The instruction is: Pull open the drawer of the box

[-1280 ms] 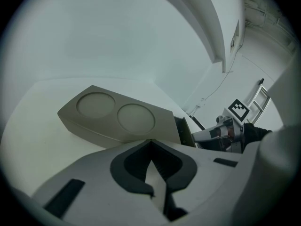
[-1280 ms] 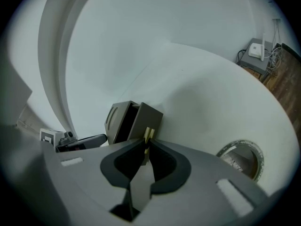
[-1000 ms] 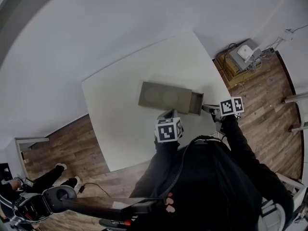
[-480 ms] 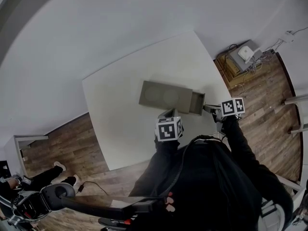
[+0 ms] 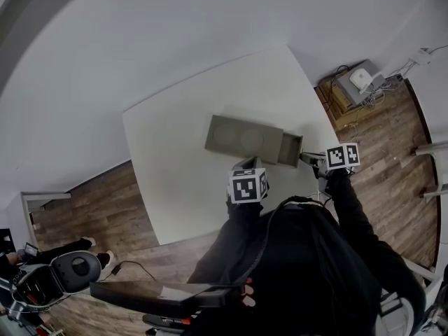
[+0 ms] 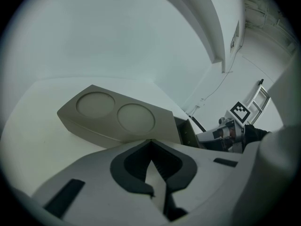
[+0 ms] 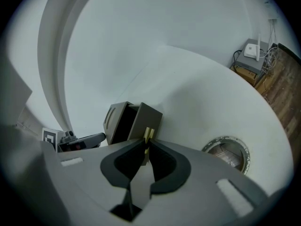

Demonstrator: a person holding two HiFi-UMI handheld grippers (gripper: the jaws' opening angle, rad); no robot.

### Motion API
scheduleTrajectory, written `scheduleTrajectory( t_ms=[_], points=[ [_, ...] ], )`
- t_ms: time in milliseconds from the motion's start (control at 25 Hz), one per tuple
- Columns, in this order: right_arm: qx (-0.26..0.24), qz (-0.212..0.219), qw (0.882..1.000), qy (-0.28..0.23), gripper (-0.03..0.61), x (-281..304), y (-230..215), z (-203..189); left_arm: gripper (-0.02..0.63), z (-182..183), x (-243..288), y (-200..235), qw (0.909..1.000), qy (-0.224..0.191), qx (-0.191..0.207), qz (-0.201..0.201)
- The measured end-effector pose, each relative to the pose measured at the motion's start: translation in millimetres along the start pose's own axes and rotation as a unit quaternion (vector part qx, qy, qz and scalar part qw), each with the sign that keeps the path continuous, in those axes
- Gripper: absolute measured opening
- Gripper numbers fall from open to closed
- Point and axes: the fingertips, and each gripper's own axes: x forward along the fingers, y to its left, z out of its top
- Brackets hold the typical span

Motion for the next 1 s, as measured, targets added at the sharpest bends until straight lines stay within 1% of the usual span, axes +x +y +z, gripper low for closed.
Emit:
scheduleTrajectory(
  t_ms=[600,800,1000],
  points=[
    [-0.001,-0.002,1.000,0.001,0.029,-8.0,-1.4,-1.1,-0.005,0.2,-3.6,-3.8,1.0000,0.001,-0.004,-0.001],
    [-0.002,0.001,1.000,0.001,0.029,-15.2,-6.6,-6.9,-0.005,-7.3,-0.2,-11.9,1.0000,0.002,0.000,-0.002],
    [-0.011,0.000,1.000,0.002,0.029,-10.2,-5.3,-8.3,-0.005,-7.9,-1.6,-6.9,1.0000,-0.001,0.007,0.000]
  ],
)
